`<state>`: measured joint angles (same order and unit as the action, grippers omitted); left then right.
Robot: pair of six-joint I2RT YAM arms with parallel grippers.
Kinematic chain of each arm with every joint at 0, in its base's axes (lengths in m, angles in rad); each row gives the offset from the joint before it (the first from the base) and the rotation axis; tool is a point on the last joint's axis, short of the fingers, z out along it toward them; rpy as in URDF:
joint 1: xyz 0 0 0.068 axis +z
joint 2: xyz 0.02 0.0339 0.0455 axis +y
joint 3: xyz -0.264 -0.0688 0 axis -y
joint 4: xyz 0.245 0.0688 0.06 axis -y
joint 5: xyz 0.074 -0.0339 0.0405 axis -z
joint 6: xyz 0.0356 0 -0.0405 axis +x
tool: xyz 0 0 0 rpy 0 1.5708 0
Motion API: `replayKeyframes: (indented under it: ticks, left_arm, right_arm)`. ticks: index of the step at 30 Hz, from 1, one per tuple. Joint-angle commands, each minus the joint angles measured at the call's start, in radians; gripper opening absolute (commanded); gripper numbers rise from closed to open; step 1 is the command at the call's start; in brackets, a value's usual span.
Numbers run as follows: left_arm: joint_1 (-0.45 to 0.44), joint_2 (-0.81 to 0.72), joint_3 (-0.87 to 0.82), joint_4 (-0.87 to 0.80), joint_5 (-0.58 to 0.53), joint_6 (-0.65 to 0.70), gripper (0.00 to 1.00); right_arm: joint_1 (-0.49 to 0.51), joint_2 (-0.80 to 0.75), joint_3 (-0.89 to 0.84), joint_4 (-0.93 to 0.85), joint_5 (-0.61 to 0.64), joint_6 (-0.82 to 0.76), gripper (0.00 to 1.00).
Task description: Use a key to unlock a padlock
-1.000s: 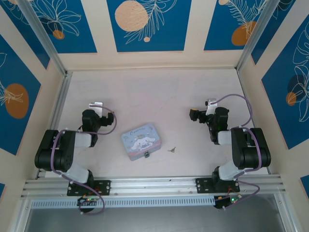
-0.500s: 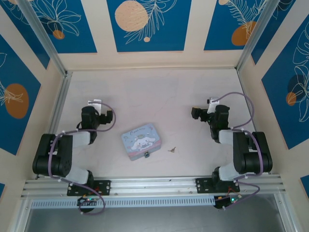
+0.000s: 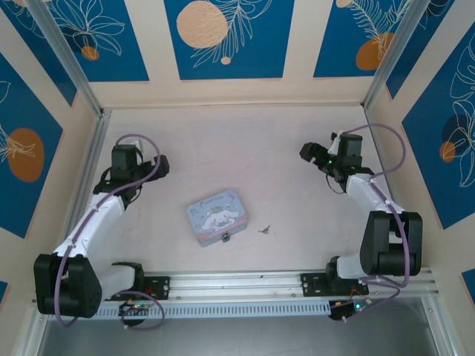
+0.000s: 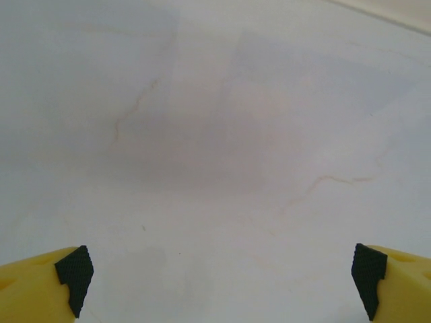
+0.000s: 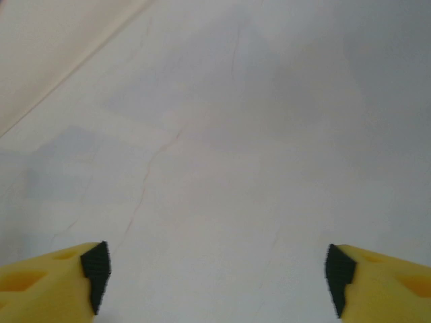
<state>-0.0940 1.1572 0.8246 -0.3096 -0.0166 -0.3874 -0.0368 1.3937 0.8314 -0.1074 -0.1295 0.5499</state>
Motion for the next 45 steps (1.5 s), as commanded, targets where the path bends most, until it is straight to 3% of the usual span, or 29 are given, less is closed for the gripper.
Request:
replayKeyframes:
  ticks: [1,5,13,18,24,34,39,45]
  left_arm:
    - [-0.019,-0.026,0.013,-0.278,0.152,-0.179,1.0]
    - [-0.053,-0.088,-0.054,-0.298,0.248,-0.302,1.0]
    - [-0.193,-0.269,-0.2,-0.326,0.264,-0.481,1.0]
    - [-0.264,-0.351,-0.323,-0.206,0.297,-0.601,1.0]
    - [-0.355,-0.307,-0.351,-0.09,0.291,-0.661,1.0]
    - [-0.46,-0.054,-0.246,0.085,0.306,-0.656,1.0]
    - [-0.467,0.117,-0.105,0.082,0.33,-0.575,1.0]
    - [-0.469,0.257,0.008,0.121,0.322,-0.552,1.0]
  right_arm:
    - [0.055,-0.017,0.003,-0.164,-0.197,0.08,0.74]
    - [0.218,-0.08,-0.027,-0.198,-0.171,0.112,0.72]
    - [0.533,-0.07,-0.001,-0.257,-0.025,0.186,0.71]
    - [0.639,-0.04,0.007,-0.265,0.024,0.206,0.71]
    - [0.725,0.01,0.009,-0.247,0.035,0.216,0.68]
    - [0.794,0.1,0.048,-0.232,0.071,0.255,0.49]
    - [0.739,0.103,0.068,-0.248,0.078,0.243,0.38]
    - [0.64,0.127,0.103,-0.242,0.049,0.241,0.36]
